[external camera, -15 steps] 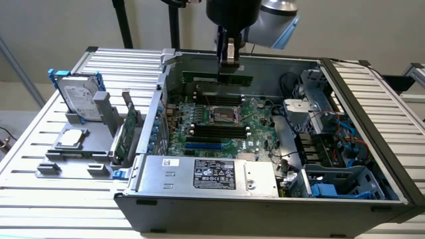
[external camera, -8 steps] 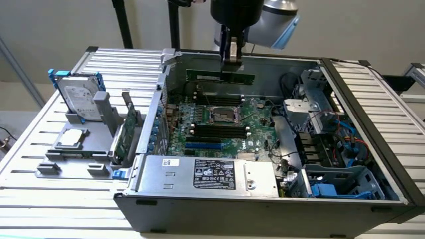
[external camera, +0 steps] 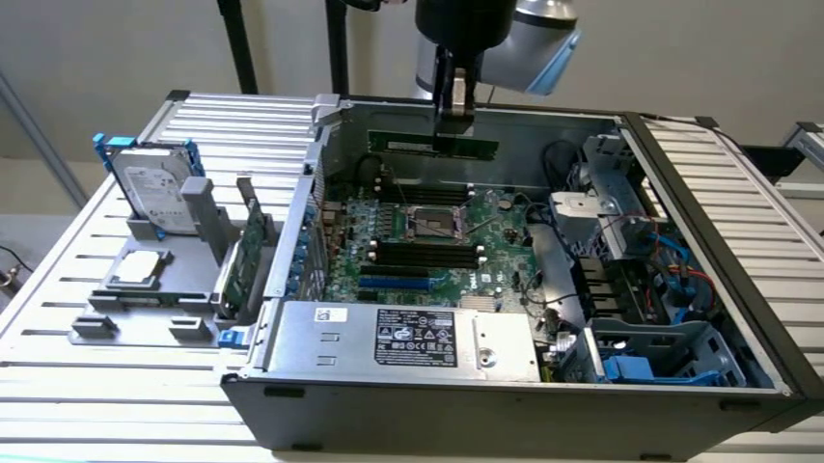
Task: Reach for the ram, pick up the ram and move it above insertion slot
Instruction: 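Pick up the ram and move it above insertion slot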
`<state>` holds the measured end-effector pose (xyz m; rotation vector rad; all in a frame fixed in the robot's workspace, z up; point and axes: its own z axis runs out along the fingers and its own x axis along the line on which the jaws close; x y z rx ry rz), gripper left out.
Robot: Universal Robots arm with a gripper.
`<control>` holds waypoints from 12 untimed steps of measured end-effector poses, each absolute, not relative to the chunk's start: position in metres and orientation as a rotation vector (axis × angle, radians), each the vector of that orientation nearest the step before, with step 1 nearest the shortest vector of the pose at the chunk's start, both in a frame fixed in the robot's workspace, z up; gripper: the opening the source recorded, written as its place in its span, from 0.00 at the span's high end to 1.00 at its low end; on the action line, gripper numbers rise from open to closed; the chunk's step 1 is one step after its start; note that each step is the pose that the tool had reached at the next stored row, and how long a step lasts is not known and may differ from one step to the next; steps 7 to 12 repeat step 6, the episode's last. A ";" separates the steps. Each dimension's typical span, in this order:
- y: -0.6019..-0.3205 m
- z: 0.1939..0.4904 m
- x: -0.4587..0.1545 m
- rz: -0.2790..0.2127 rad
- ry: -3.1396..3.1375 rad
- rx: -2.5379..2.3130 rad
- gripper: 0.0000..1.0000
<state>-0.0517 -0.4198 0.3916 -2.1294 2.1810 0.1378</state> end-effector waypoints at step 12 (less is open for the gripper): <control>-0.420 0.392 -0.052 0.138 2.181 -2.129 0.87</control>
